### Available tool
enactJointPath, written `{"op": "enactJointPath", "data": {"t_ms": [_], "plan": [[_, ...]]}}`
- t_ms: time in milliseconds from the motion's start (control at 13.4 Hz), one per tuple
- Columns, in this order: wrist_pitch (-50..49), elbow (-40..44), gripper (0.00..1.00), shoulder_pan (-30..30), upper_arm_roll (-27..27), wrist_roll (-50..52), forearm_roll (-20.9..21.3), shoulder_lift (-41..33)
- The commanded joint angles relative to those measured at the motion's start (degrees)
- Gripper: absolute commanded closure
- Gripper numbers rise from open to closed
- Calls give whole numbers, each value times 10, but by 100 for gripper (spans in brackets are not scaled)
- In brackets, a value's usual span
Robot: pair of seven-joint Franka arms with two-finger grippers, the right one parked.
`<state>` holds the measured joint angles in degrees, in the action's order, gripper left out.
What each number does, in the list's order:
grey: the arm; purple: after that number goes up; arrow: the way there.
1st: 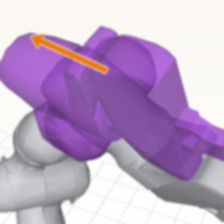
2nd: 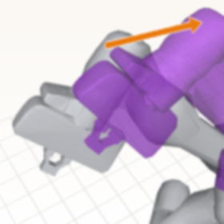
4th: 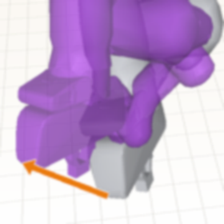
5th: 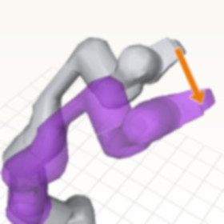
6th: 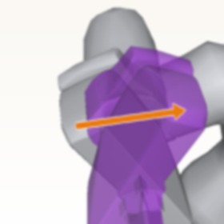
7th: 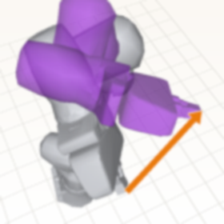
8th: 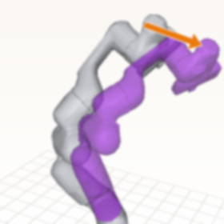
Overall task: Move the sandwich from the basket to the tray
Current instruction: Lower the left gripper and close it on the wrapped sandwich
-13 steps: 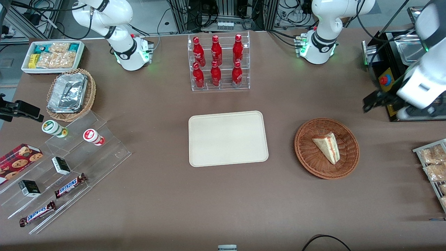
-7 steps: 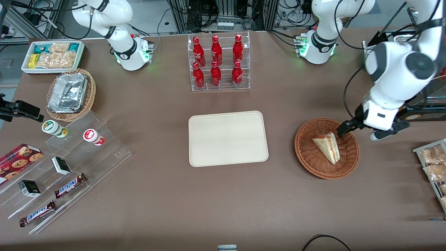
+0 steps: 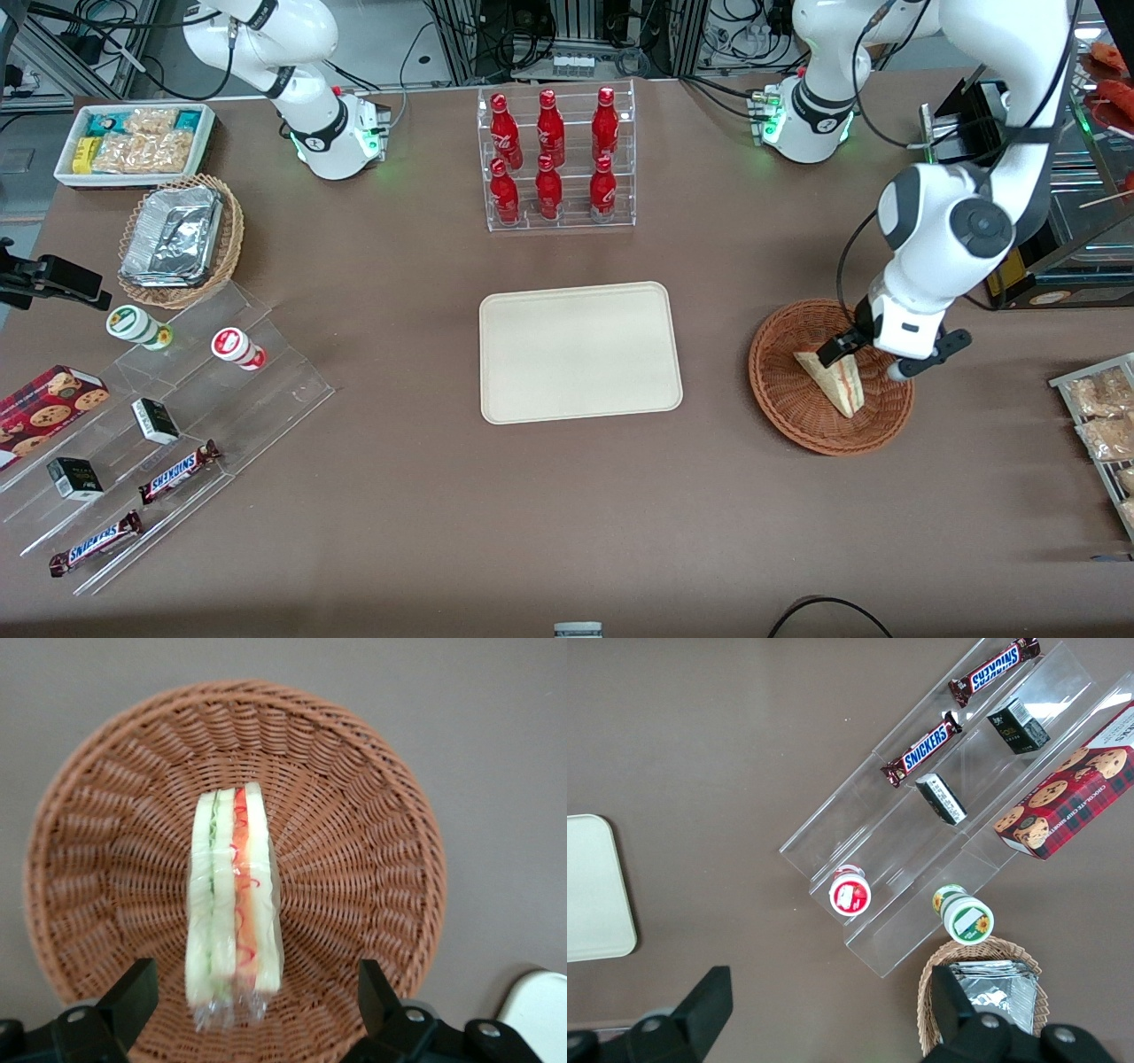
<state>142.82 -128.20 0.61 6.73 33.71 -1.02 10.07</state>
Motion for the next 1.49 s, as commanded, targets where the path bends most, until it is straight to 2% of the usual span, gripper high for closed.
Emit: {"op": "enactJointPath", "data": {"t_ms": [0,149,223,298,372,447,521,670,894,968,1191,1266,1415], "plan": [[29,3,0,0,-1,15,12,39],[38,4,1,-3,-1,15,36,57],[38,4,11,-4,-2,15,50,64],[38,4,34,-5,-3,15,53,65],[37,5,67,-5,-4,14,53,64],[34,7,95,-7,-5,12,53,60],[29,8,100,-8,-6,9,53,54],[-24,21,100,-8,-7,7,54,22],[-208,124,100,-7,-1,7,55,-18],[-278,186,100,-4,11,11,54,-18],[-407,358,100,-3,74,37,49,21],[-443,407,100,-3,112,70,54,46],[-455,446,100,8,167,124,70,81]]}}
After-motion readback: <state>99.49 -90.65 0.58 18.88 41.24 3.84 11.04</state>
